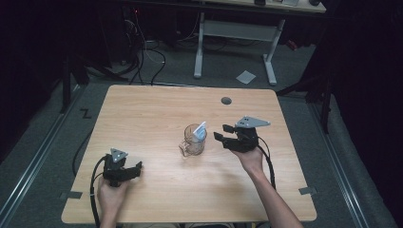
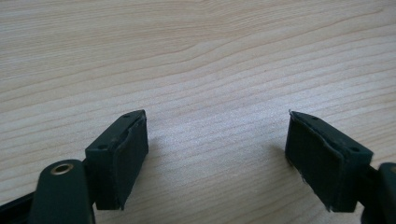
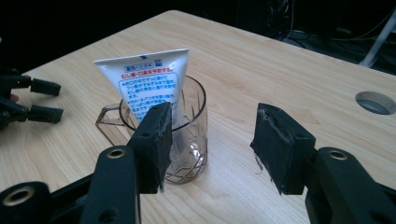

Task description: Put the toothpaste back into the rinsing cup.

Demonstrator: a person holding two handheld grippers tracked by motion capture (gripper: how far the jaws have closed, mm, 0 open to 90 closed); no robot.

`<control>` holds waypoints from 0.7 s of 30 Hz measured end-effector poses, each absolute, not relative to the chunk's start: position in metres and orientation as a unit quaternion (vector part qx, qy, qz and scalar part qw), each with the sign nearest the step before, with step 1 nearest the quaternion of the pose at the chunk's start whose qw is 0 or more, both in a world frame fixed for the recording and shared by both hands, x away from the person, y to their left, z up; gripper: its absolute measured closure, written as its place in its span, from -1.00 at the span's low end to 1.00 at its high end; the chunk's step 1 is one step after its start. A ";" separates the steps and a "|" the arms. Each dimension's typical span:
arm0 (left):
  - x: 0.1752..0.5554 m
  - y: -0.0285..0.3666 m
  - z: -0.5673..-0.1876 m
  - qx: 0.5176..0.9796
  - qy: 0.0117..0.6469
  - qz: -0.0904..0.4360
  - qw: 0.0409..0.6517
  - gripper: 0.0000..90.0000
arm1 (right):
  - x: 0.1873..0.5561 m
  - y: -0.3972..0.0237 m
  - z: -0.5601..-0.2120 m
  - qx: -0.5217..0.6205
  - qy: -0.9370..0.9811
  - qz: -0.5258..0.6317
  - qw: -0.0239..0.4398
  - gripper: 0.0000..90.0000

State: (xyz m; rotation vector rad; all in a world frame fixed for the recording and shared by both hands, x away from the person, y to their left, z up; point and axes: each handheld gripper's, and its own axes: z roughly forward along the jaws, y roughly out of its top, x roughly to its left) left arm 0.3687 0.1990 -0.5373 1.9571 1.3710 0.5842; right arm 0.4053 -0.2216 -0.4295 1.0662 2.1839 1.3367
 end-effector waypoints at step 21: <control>0.369 0.199 -0.537 0.750 0.525 0.224 0.334 -0.52 | 0.394 -0.271 -0.420 0.419 0.734 0.499 0.193 0.06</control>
